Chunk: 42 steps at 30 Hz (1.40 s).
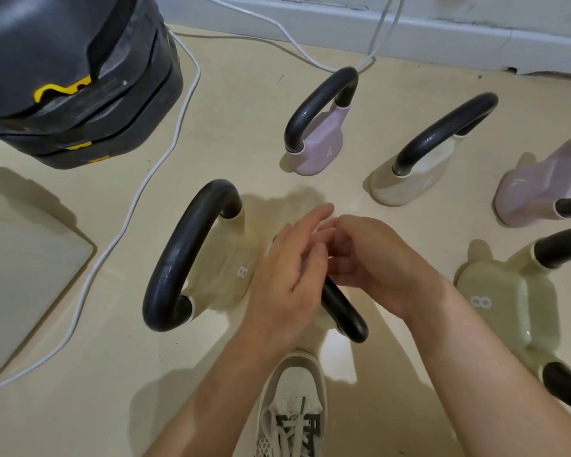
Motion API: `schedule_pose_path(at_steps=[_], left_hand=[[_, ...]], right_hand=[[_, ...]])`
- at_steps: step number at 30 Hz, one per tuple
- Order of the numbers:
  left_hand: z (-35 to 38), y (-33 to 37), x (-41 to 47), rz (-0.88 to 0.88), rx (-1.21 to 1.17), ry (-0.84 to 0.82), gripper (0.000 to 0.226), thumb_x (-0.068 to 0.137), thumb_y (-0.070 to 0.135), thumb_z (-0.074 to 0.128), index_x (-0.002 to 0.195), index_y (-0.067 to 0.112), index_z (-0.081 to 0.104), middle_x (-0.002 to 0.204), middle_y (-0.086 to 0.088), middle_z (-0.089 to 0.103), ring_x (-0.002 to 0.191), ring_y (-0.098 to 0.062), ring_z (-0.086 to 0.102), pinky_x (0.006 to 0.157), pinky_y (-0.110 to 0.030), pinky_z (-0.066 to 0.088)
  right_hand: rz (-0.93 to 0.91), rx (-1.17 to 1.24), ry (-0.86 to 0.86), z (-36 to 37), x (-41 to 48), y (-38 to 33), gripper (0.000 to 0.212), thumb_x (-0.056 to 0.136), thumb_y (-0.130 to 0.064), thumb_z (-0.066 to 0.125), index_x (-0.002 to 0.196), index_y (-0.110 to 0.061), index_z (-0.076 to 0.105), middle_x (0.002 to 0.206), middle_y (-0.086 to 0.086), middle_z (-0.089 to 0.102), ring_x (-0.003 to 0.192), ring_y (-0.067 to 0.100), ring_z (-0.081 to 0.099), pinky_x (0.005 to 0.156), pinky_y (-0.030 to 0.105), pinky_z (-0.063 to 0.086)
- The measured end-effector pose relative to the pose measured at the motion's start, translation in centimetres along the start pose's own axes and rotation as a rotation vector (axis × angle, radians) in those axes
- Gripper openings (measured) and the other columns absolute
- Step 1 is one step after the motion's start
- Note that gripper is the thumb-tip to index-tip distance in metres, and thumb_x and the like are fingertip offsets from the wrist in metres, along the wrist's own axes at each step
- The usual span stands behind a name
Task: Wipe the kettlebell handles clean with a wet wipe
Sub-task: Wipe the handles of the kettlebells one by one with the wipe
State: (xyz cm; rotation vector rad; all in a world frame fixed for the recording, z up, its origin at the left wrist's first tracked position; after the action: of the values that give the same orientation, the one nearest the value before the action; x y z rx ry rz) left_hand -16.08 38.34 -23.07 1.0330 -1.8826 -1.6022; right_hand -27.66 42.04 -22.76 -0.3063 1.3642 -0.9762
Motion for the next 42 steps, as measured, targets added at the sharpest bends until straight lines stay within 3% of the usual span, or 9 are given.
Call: schedule_pose_path(at_steps=[4,9,14,19,23,28,33,38,42], left_hand=[[-1.2,1.0,-0.5,-0.055,-0.426,0.211,0.051,0.093,-0.015,0.041,0.126,0.022,0.053,0.117,-0.004,0.069,0.113,-0.013,0.064,0.09,-0.023,0.051],[-3.2,-1.9,-1.0,-0.311,-0.283,0.52,0.037,0.083,-0.013,0.056,0.105,0.016,0.062,0.101,-0.005,0.062,0.097,-0.015,0.06,0.087,-0.027,0.05],[-2.1,-4.0,-2.3,-0.705,-0.694,0.19,0.028,0.098,0.018,0.047,0.081,0.012,0.068,0.073,-0.004,0.066,0.074,-0.017,0.064,0.075,-0.035,0.055],[-3.4,-3.9,-0.8,-0.597,-0.703,0.27,0.034,0.099,0.024,0.05,0.119,-0.001,0.059,0.106,-0.022,0.067,0.096,-0.028,0.065,0.093,-0.043,0.053],[-4.3,-4.2,-0.6,-0.581,-0.743,0.197,0.033,0.097,0.018,0.054,0.127,0.005,0.056,0.122,-0.021,0.064,0.108,-0.03,0.065,0.091,-0.047,0.053],[-4.4,-4.7,-1.7,-0.662,-0.693,0.072,0.044,0.081,-0.015,0.052,0.12,0.006,0.058,0.106,-0.022,0.069,0.086,-0.026,0.07,0.07,-0.033,0.057],[-4.4,-4.6,-3.1,-0.627,-0.458,-0.286,0.039,0.078,0.005,0.073,0.116,0.004,0.064,0.093,-0.015,0.073,0.079,-0.019,0.069,0.067,-0.023,0.054],[-5.6,-4.5,-2.7,-0.546,-0.392,0.13,0.024,0.088,0.025,0.061,0.101,0.009,0.074,0.092,-0.017,0.072,0.083,-0.022,0.066,0.069,-0.023,0.054],[-4.9,-1.4,-2.0,-0.336,-0.192,0.315,0.015,0.093,0.019,0.06,0.09,0.02,0.074,0.077,0.007,0.069,0.074,-0.004,0.062,0.07,-0.016,0.051]], right_hand=[[0.054,-0.221,0.058,0.7,-0.7,-0.5,0.031,0.089,-0.035,0.057,0.087,-0.007,0.07,0.081,0.01,0.071,0.071,0.017,0.068,0.071,0.033,0.056],[-0.05,-0.874,0.129,4.7,1.7,-1.3,0.023,0.085,-0.02,0.061,0.1,-0.003,0.058,0.086,0.009,0.065,0.079,0.025,0.061,0.068,0.036,0.05],[-0.076,-1.309,0.201,6.6,3.9,-1.2,0.037,0.084,-0.013,0.056,0.117,-0.003,0.043,0.095,0.01,0.056,0.089,0.03,0.058,0.067,0.033,0.036],[0.114,-0.901,0.042,4.6,5.3,-1.8,0.023,0.083,-0.022,0.061,0.066,-0.006,0.06,0.059,0.008,0.061,0.053,0.021,0.059,0.059,0.031,0.051],[-0.102,-0.636,0.158,3.9,3.7,0.1,0.043,0.093,-0.042,0.049,0.089,-0.003,0.066,0.079,0.009,0.07,0.069,0.026,0.066,0.071,0.042,0.056],[-0.294,-0.992,0.194,4.0,1.5,2.6,0.028,0.093,-0.042,0.052,0.106,-0.017,0.05,0.089,0.003,0.063,0.079,0.024,0.06,0.071,0.042,0.051],[-0.124,-0.449,-0.018,1.9,0.2,2.7,0.026,0.093,-0.032,0.062,0.108,-0.011,0.062,0.092,0.012,0.071,0.08,0.027,0.07,0.066,0.033,0.057],[-0.168,-0.503,0.107,1.4,0.8,1.6,0.031,0.095,-0.04,0.056,0.115,-0.019,0.066,0.091,-0.006,0.071,0.079,0.004,0.067,0.07,0.015,0.052],[-0.313,-0.595,0.263,0.4,0.0,0.5,0.032,0.095,-0.029,0.052,0.093,-0.001,0.066,0.085,0.016,0.065,0.079,0.027,0.06,0.08,0.039,0.051]])
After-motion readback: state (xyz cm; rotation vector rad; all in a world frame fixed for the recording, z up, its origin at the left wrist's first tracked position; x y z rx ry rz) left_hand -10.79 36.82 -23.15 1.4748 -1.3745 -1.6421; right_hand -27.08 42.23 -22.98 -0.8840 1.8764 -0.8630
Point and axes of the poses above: each hand's wrist, its own x-axis towards the middle knuckle, its own z-axis out of the palm, y = z × x, the point moved 3 cm from there along x, towards the middle knuckle
